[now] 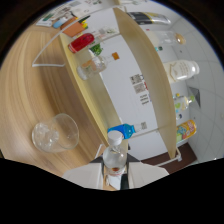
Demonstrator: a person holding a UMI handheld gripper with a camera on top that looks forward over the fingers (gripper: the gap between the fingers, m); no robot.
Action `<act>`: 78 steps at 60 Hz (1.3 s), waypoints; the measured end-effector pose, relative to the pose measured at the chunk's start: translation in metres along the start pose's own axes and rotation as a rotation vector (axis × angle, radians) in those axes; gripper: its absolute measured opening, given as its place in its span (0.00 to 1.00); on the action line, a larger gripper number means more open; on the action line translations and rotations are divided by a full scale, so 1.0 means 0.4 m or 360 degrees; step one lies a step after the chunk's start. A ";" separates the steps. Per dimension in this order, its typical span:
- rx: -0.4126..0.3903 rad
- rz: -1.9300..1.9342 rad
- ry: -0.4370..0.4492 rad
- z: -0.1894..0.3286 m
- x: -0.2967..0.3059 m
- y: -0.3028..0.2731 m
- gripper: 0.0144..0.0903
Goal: Make me a cup of Mojito.
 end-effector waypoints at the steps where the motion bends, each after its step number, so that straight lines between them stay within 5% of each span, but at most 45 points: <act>1: 0.0007 -0.0078 0.0017 0.000 0.005 -0.006 0.25; 27: 0.0018 -0.1420 0.0165 0.011 0.009 -0.078 0.25; 45: 0.0037 -0.1549 0.0169 0.013 -0.001 -0.078 0.26; 61: 0.0216 -0.0720 0.0073 -0.030 0.064 -0.127 0.26; 78: 0.0462 0.0946 -0.0329 -0.073 0.104 -0.120 0.26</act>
